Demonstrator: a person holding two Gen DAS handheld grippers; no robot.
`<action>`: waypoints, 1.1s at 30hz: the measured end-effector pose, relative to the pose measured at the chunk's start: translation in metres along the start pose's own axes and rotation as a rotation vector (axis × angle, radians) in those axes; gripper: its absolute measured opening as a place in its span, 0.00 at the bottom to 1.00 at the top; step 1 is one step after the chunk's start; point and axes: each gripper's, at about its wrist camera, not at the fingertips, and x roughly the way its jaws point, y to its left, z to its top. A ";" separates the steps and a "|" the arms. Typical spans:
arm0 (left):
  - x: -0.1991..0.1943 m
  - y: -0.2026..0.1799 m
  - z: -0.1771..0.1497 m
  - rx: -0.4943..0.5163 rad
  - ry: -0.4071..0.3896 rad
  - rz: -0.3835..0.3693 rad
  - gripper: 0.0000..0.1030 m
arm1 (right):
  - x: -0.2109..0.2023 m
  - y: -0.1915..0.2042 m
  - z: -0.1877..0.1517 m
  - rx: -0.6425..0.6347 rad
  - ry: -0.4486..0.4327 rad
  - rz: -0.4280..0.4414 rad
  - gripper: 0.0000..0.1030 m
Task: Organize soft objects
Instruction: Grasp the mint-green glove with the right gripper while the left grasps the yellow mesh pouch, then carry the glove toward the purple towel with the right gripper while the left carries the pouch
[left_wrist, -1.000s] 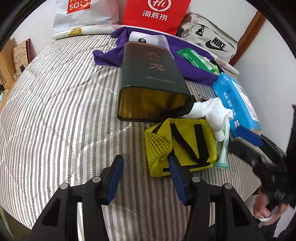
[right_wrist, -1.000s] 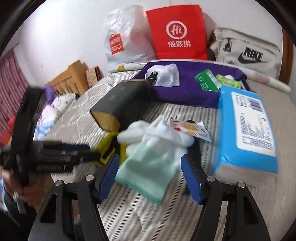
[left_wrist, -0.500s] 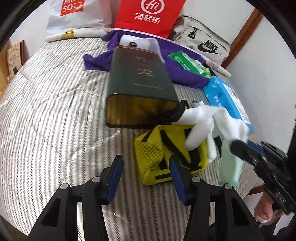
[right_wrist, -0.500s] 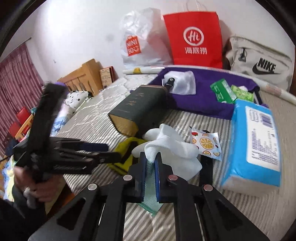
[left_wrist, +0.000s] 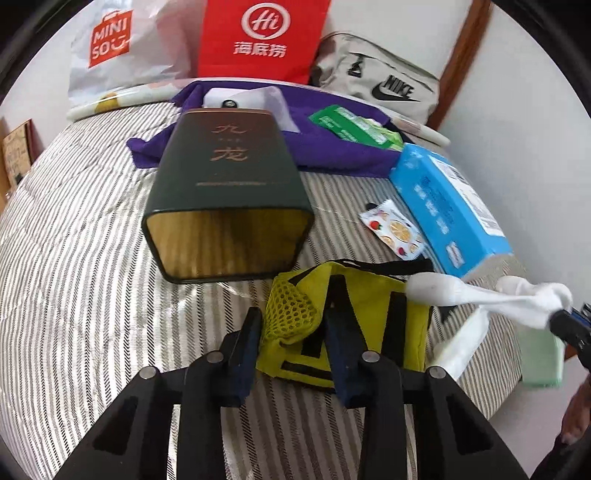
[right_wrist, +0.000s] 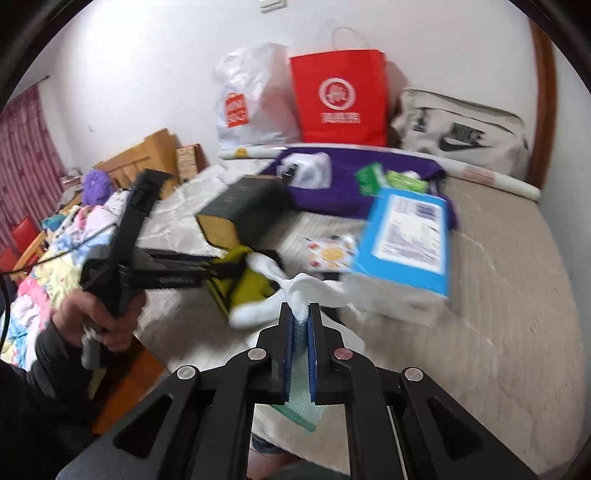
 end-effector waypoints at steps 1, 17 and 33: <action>-0.002 0.001 -0.002 0.002 0.004 0.001 0.23 | -0.003 -0.005 -0.004 0.008 0.001 -0.019 0.07; -0.010 0.012 -0.010 0.024 0.021 0.078 0.47 | 0.030 -0.053 -0.034 0.110 0.068 -0.110 0.45; -0.012 0.019 -0.009 -0.024 -0.031 -0.001 0.24 | 0.067 -0.057 -0.041 0.106 0.091 -0.156 0.17</action>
